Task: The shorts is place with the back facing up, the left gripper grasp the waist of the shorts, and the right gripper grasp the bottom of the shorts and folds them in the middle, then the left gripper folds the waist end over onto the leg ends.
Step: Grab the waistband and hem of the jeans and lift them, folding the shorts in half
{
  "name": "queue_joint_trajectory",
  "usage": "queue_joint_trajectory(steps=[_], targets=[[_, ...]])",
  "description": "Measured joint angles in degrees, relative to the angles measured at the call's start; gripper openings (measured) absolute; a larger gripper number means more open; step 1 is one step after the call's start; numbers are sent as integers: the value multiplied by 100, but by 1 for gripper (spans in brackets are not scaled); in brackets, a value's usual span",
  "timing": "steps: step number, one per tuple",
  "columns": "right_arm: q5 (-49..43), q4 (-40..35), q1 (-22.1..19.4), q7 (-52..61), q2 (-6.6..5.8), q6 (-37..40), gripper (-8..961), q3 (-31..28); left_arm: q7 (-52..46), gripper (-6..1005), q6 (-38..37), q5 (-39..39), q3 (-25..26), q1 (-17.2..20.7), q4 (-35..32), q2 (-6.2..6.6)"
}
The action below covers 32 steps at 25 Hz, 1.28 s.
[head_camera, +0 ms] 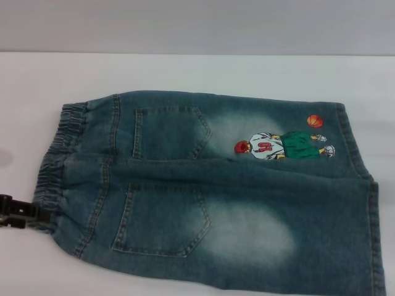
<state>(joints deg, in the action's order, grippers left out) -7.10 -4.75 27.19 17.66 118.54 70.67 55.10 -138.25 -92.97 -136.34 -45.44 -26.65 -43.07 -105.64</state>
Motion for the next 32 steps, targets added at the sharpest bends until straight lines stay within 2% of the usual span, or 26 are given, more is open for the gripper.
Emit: queue_joint_trajectory(steps=[19, 27, 32], targets=[[8, -7, -1, 0, -8, 0, 554, 0, -80, 752, 78, -78, -60, -66, 37, 1], [18, -9, -4, 0, -9, 3, 553, 0, -72, 752, 36, -205, -20, -134, 61, -92], [25, -9, -4, 0, -8, 7, 553, 0, -54, 753, -1, -177, 1, -191, 55, -109]])
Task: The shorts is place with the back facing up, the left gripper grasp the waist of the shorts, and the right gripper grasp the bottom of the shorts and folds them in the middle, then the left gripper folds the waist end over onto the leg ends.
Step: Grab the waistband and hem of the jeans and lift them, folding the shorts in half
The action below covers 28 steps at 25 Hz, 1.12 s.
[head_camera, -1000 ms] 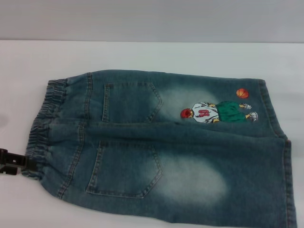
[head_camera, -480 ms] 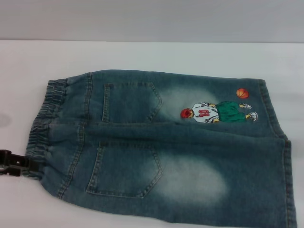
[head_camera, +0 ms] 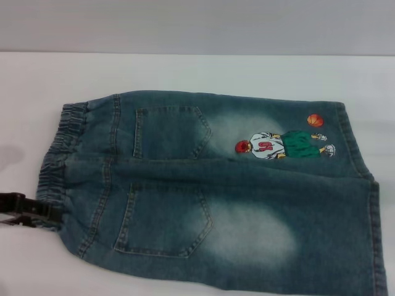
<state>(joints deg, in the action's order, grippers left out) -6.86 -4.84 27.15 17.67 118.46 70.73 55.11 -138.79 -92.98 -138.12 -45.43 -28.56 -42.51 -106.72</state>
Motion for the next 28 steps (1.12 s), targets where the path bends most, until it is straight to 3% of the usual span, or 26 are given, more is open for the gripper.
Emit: queue_joint_trajectory(steps=[7, 21, 28], targets=[[4, 1, -13, 0, 0, 3, 552, 0, 41, 753, -16, 12, 80, -130, -11, -64], [10, -6, -40, 0, 0, -3, 554, -70, 133, 566, 61, 3, 419, -135, -145, -57], [9, -21, -43, 0, 0, -8, 554, -83, 136, 309, 56, -29, 421, -129, -145, -62]])
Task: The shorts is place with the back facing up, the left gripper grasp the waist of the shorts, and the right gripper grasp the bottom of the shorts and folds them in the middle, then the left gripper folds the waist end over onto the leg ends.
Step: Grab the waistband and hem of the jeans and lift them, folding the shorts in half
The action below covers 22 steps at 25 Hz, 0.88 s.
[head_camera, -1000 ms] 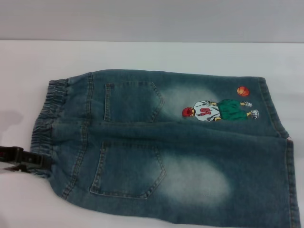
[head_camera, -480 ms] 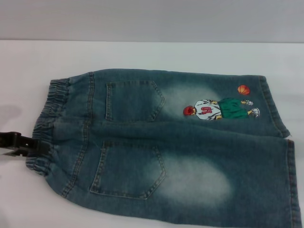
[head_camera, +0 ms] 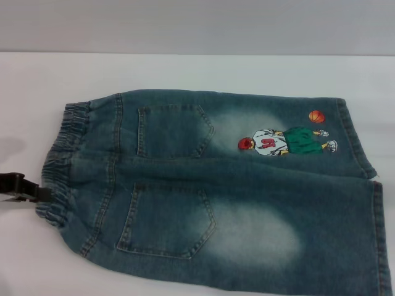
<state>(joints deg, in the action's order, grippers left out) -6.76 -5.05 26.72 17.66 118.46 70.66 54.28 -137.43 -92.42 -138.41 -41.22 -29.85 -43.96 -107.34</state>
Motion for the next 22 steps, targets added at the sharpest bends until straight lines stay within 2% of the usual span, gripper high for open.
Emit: queue_joint_trajectory(steps=[4, 9, 14, 18, 20, 22], targets=[[0, -2, -2, 0, 0, 0, 553, -50, 6, 152, -2, -2, 0, 10, 0, -2], [0, -46, -13, 0, 0, -65, 553, -66, 6, 26, -9, -1, 0, 15, -14, -62], [-305, -383, -65, 472, -46, -319, 553, 68, -10, 25, -6, 2, -14, 17, -148, -149], [-1193, -891, -260, 1901, -150, -308, 553, 108, 6, 25, 48, 21, 157, 40, -237, -225], [-1884, -1284, -381, 2902, -254, -286, 553, 128, 17, 25, 55, 25, 217, 49, -240, -232], [-2891, -1727, -466, 4090, -428, -214, 553, 128, 38, 24, 55, 31, 282, 61, -241, -238]])
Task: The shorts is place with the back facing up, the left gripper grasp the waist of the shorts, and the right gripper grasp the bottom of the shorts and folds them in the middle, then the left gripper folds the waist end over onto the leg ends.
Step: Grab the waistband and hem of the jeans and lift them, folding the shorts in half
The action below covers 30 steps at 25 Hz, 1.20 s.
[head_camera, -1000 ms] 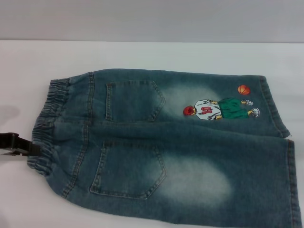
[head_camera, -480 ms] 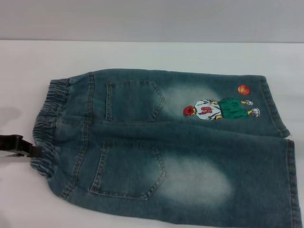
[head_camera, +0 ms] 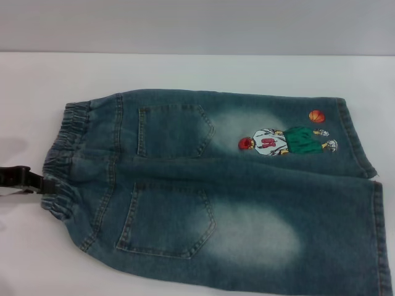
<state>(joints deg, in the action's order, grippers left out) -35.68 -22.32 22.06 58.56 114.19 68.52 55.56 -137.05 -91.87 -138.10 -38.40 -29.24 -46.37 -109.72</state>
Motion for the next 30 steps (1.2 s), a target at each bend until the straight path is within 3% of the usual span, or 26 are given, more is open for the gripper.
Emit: queue_joint_trajectory(steps=[3, 6, 9, 15, 22, 30], targets=[[-1441, -437, 4, 1706, -329, 397, 553, -67, 16, 24, -4, 4, 81, 24, -16, -9], [-2902, -843, 90, 2811, -597, 1300, 553, -372, 18, 26, -2, 8, 150, 39, -64, -33], [-4628, -1371, 185, 3567, -748, 2522, 552, -1148, 20, 26, -12, 10, 298, 80, -215, -113], [-7007, -1686, 523, 3999, -1018, 4462, 552, -2254, 21, 26, -34, 12, 344, 128, -352, -195], [-8634, -1921, 793, 3900, -1091, 5454, 552, -2255, 20, 26, -23, 12, 342, 132, -355, -207], [-9871, -1944, 947, 3756, -1117, 5587, 553, -1904, -49, 26, -13, 12, 350, 116, -324, -222]])
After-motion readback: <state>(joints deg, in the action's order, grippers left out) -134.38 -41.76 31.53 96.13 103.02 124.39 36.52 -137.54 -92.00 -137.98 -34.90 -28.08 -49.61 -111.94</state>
